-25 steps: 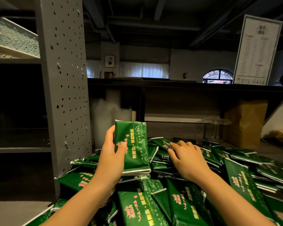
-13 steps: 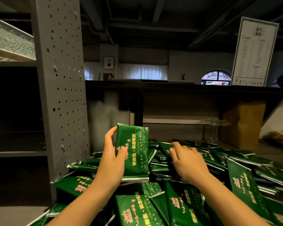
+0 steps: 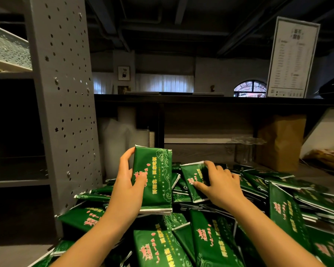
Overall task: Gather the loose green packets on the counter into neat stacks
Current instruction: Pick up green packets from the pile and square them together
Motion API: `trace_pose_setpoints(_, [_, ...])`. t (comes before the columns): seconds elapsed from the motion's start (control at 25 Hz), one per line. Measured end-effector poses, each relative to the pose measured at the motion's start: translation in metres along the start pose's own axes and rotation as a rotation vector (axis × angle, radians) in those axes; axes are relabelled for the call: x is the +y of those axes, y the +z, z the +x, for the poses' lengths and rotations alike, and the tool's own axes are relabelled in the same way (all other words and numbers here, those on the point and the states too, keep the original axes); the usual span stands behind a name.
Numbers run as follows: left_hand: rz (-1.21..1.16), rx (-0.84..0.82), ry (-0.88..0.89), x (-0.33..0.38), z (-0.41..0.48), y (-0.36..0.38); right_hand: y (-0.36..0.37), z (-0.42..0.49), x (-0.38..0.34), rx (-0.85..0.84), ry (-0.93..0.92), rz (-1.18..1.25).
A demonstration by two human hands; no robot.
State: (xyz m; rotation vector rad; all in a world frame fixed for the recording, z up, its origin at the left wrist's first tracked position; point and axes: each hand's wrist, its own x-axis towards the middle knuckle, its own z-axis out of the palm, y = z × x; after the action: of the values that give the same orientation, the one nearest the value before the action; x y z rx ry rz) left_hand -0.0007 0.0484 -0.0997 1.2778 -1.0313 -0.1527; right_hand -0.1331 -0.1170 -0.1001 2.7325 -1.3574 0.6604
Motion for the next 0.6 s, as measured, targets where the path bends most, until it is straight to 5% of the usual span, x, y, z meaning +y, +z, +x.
trace_pose_setpoints(0.28, [-0.052, 0.056, -0.077, 0.002, 0.002, 0.000, -0.020, -0.009, -0.020, 0.389, -0.189, 0.819])
trace_pose_setpoints(0.44, [-0.093, 0.083, -0.155, 0.002, 0.003, 0.001, -0.025, -0.022, -0.041, 0.258, -0.227, 1.239])
trace_pose_setpoints(0.6, [-0.161, 0.097, -0.185, 0.008, 0.000, 0.004, -0.012, -0.037, -0.061, 0.154, -0.323, 1.162])
